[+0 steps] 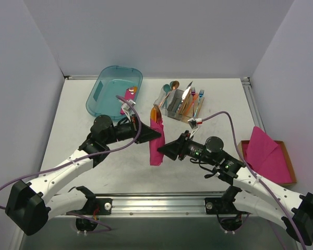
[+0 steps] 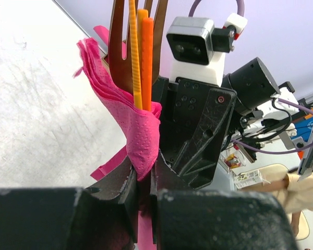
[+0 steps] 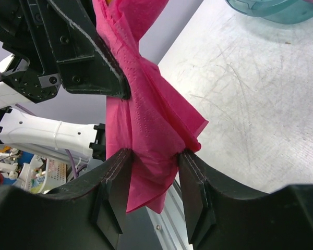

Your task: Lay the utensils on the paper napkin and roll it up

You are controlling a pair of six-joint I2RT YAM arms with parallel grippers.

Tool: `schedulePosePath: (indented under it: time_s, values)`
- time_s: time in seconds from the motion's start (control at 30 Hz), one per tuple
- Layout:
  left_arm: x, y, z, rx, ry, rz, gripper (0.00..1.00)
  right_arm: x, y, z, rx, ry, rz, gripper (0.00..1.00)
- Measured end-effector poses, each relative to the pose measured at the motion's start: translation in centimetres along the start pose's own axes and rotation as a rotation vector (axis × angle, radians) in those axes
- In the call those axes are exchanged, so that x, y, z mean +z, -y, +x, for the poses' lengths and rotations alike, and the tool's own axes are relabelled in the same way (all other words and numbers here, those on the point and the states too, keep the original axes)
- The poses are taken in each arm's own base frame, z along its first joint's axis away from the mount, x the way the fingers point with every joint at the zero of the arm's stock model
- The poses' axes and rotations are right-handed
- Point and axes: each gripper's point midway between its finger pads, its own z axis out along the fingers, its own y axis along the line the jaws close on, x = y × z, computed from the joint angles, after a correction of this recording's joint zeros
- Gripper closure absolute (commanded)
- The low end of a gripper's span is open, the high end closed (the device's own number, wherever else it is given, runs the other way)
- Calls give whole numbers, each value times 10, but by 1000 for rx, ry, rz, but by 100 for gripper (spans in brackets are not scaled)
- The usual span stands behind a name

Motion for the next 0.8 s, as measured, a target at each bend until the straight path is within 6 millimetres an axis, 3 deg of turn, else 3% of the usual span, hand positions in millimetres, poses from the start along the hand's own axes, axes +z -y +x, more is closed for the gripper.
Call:
schedulePosePath:
  time_s: [0.23, 0.4, 0.53, 0.8]
  values:
    - [2, -3, -3, -5, 4, -4, 98, 1, -1, 1, -4, -1, -6, 59]
    - [-2, -10, -12, -2, 27, -23, 98, -3, 5, 8, -8, -29, 28, 47]
    - [-7, -18, -25, 6, 63, -46, 98, -11, 12, 17, -18, -66, 77, 43]
    - [-8, -17, -26, 8, 60, -41, 98, -15, 2, -8, -66, -35, 127, 43]
